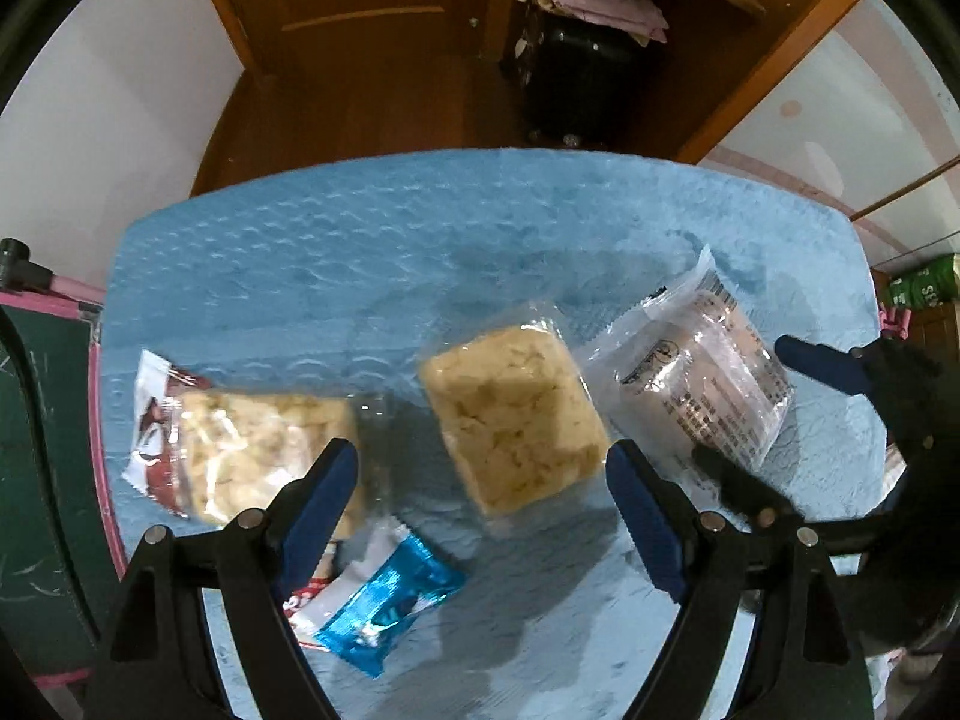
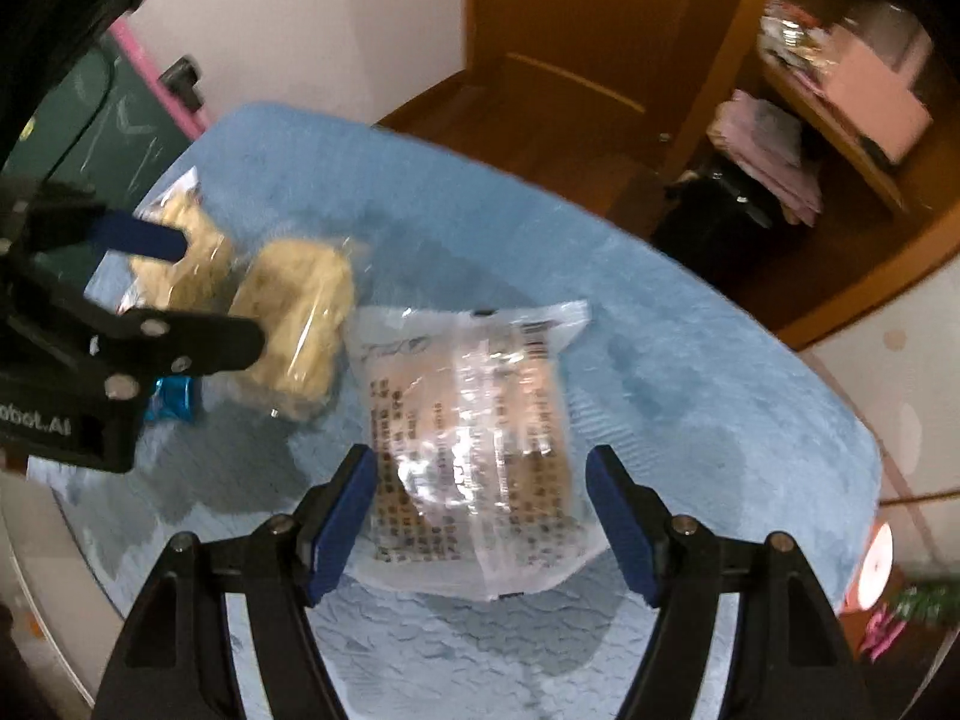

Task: Organize snacks
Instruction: 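Grasp the clear cracker pack with the left tool while the right tool grasps the clear printed bread packet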

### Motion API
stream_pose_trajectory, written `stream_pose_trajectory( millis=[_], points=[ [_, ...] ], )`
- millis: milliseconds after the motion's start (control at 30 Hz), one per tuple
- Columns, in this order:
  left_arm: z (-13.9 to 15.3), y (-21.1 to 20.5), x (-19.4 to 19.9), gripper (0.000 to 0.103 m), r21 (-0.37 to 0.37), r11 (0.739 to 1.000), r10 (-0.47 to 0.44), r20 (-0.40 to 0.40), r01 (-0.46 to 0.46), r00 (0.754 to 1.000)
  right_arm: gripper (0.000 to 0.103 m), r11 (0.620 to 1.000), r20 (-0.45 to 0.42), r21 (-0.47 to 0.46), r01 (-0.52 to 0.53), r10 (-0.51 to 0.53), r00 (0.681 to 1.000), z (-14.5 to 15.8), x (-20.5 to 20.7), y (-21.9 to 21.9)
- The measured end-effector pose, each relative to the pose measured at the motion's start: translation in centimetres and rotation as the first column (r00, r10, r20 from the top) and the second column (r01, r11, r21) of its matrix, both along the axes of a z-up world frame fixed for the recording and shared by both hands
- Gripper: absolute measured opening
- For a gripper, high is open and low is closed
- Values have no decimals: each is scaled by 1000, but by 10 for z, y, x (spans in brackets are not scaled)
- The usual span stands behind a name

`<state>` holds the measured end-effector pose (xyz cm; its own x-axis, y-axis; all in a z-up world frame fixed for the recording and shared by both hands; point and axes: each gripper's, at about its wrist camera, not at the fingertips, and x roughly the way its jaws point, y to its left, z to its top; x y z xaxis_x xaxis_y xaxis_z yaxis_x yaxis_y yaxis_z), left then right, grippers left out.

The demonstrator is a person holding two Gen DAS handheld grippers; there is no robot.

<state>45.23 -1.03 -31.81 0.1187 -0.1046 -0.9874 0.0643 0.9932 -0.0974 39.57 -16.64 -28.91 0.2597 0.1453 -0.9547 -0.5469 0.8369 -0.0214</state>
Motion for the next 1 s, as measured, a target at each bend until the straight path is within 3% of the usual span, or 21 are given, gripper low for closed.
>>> stream_pose_trajectory(
  millis=[300,467,733,833,867,967,1000],
  points=[
    [-30,-2,9,84,-40,998,54,-53,-56,997,80,1000,22,-26,-9,9,1000,-16,1,10],
    [-40,-9,12,84,-63,996,60,-67,-65,996,72,1000,44,-8,16,-16,999,-15,2,7],
    [-65,-17,15,84,-94,991,90,-91,-99,992,70,980,52,51,192,-195,979,-12,-5,-41],
    [-70,-23,16,83,-73,991,101,-84,-108,991,70,973,57,58,223,-227,972,-13,-11,-51],
    [-72,-27,17,82,-61,992,102,-74,-107,992,70,971,59,60,229,-233,971,-13,-13,-53],
    [-71,-36,17,64,10,995,97,-29,-97,995,70,965,63,69,254,-258,964,-14,-18,-58],
    [-71,-38,16,63,18,996,93,-22,-93,995,70,962,61,72,262,-267,962,-13,-21,-60]
  ],
)
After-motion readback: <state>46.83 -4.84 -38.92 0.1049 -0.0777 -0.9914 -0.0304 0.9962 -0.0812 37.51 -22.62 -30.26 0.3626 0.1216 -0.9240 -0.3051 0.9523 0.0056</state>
